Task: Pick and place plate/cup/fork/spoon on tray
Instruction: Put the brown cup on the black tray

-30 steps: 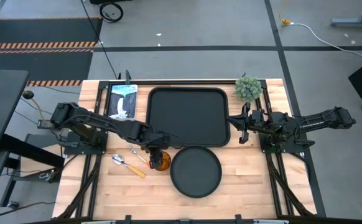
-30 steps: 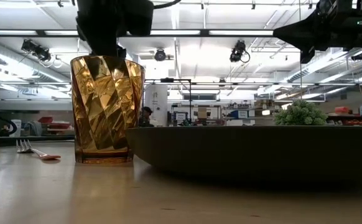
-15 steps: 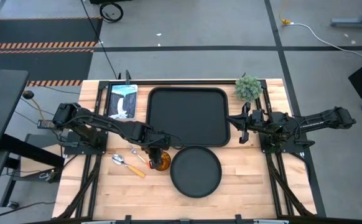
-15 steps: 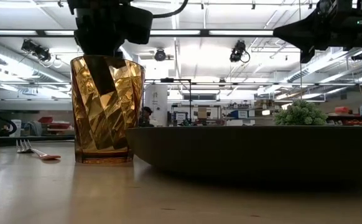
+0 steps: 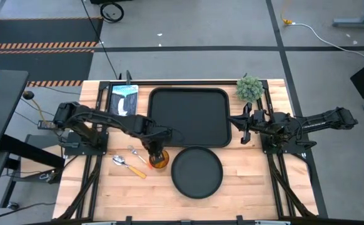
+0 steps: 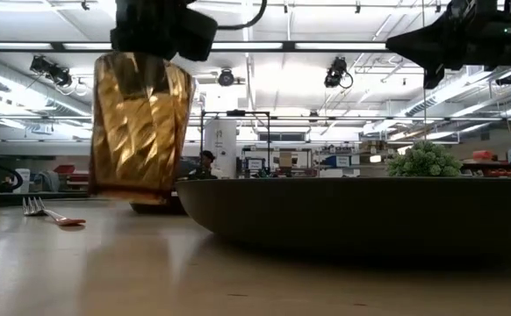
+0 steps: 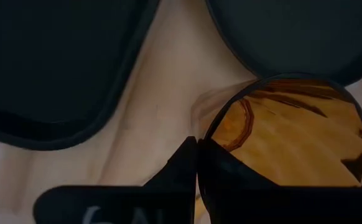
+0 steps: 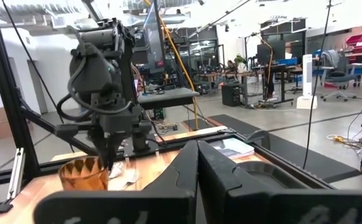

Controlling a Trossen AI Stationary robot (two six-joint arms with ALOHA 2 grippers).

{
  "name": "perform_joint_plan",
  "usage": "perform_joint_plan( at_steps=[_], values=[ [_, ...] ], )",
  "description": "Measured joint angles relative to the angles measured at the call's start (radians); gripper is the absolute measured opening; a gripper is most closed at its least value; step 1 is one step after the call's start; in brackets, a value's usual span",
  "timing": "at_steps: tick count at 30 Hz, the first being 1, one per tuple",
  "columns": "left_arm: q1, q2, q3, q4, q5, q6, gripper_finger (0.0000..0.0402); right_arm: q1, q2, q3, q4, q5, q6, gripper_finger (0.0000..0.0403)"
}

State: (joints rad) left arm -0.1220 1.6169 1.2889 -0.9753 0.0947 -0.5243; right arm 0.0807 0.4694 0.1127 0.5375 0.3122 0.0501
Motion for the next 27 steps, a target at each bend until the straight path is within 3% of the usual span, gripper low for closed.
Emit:
perform_joint_plan(
  at_steps=[9,16,27],
  values=[
    [0.114,-0.001,0.117,-0.04,-0.061,0.133,0.0015,0.0,0.0,0.0,0.001,0.0,0.063,0.0016],
    [0.248,0.015,0.119,0.048,-0.056,0.221,0.0015,0.0,0.0,0.0,0.001,0.01,0.062,0.0016],
    [0.346,0.099,0.119,0.263,-0.057,0.332,0.0015,0.0,0.0,0.0,0.011,0.063,0.062,0.001]
  ],
)
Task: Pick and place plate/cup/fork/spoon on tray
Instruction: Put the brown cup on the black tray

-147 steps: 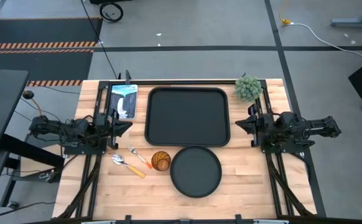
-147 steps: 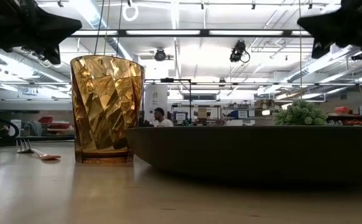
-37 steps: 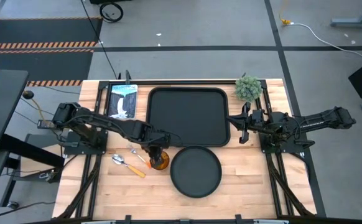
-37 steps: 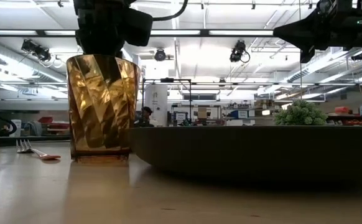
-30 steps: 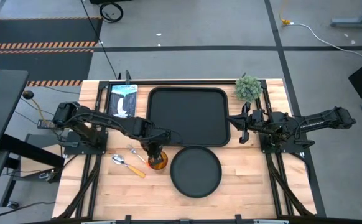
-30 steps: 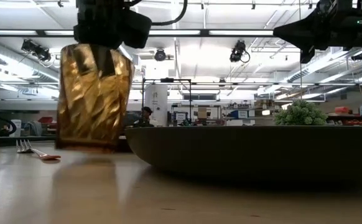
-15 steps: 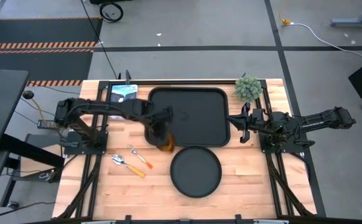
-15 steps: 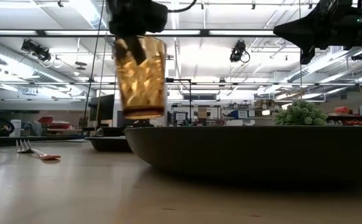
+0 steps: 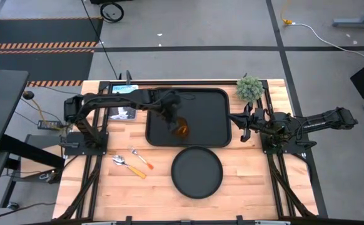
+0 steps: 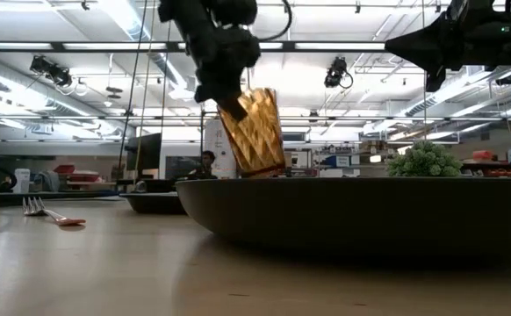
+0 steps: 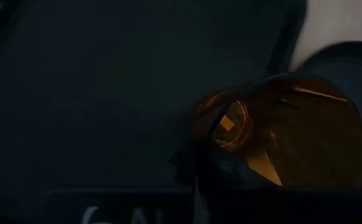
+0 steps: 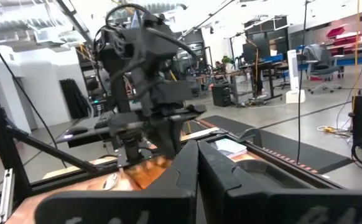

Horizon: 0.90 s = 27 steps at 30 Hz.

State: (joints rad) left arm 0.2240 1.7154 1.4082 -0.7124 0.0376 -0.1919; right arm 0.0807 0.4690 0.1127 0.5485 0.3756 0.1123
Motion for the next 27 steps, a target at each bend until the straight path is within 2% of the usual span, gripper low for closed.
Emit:
perform_joint_plan(
  at_steps=[6,17,27],
  values=[
    [0.057,0.076,0.049,0.029,-0.001,0.048,0.0016,-0.015,0.0,0.0,0.004,0.001,0.01,0.0009],
    [0.097,0.27,0.325,-0.025,-0.004,0.149,0.0016,-0.052,0.0,0.0,0.004,-0.002,0.026,0.001],
    [0.117,0.425,0.559,-0.056,-0.102,0.205,0.0016,-0.053,0.0,0.0,0.004,-0.001,-0.008,0.001]
  ],
)
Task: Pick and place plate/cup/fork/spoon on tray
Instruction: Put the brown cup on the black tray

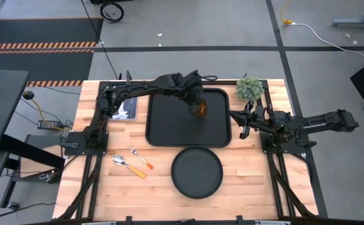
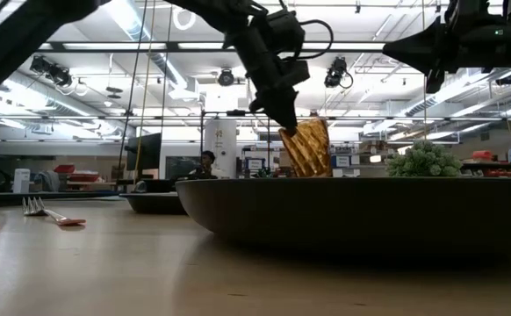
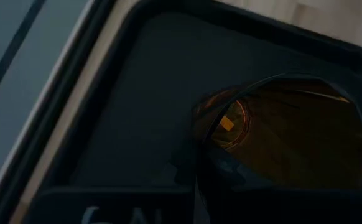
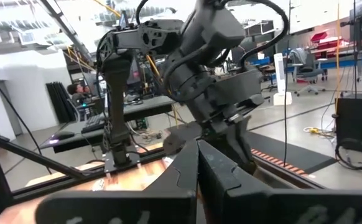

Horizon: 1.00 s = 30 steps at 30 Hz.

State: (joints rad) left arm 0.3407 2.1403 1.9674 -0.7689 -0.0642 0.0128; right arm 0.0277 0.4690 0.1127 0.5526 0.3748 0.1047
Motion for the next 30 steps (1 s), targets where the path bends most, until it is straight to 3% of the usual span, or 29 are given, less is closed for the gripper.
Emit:
perform_joint_plan(
  at_steps=[11,18,30],
  values=[
    [0.032,0.137,0.122,0.014,0.027,-0.002,0.0016,-0.004,0.0,0.0,0.014,0.0,-0.007,0.0011],
    [0.026,0.148,0.141,-0.002,0.035,0.0,0.002,-0.004,0.0,0.0,0.037,0.002,-0.023,0.0011],
    [0.027,0.148,0.141,0.042,0.012,0.021,0.0093,-0.004,0.0,0.0,0.038,-0.001,-0.02,0.0011]
  ],
)
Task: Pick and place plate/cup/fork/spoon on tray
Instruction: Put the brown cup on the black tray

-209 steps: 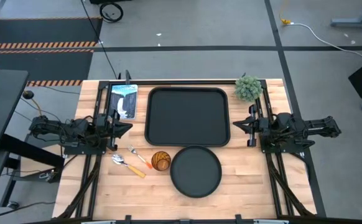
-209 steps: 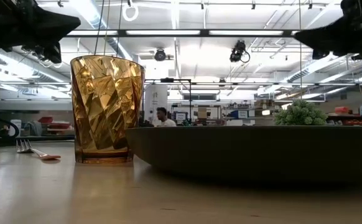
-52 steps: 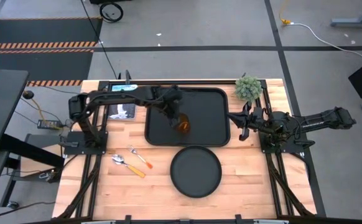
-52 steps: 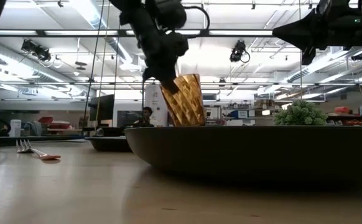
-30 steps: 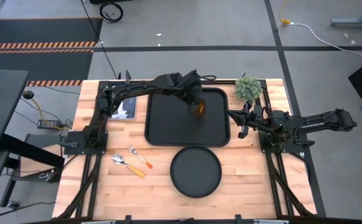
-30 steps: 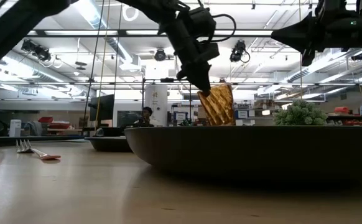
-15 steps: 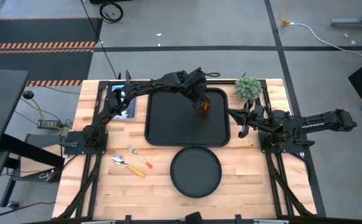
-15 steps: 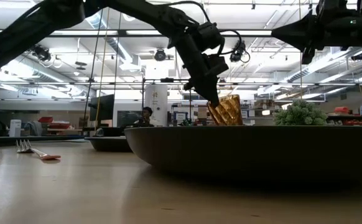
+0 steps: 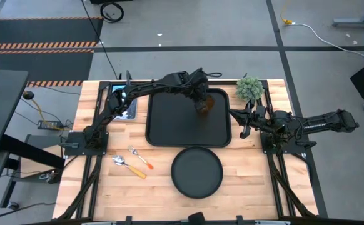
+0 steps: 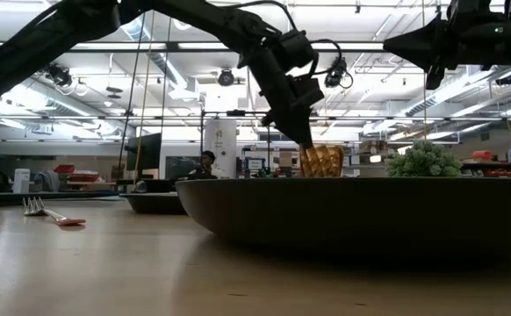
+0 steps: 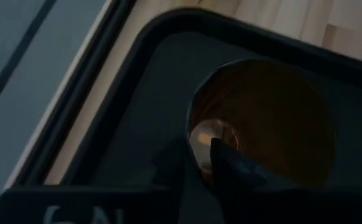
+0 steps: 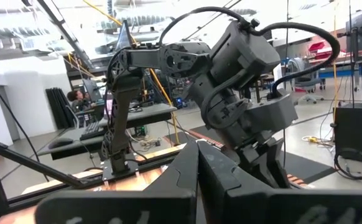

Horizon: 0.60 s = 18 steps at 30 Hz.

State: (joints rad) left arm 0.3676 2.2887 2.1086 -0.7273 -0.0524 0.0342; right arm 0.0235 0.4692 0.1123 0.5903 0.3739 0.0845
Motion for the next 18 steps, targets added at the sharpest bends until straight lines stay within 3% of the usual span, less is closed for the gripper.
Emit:
perform_joint_plan(
  at_steps=[8,13,18],
  values=[
    [0.005,0.0,0.0,0.037,-0.004,0.052,0.0135,0.0,0.0,0.0,0.0,0.0,0.002,0.0011],
    [0.017,-0.012,0.0,0.013,-0.007,0.088,0.0139,0.0,0.0,0.0,0.0,-0.001,0.002,0.0011],
    [0.017,-0.105,0.001,-0.101,0.001,0.159,0.0134,0.0,0.0,0.0,0.0,-0.002,0.002,0.0011]
  ],
)
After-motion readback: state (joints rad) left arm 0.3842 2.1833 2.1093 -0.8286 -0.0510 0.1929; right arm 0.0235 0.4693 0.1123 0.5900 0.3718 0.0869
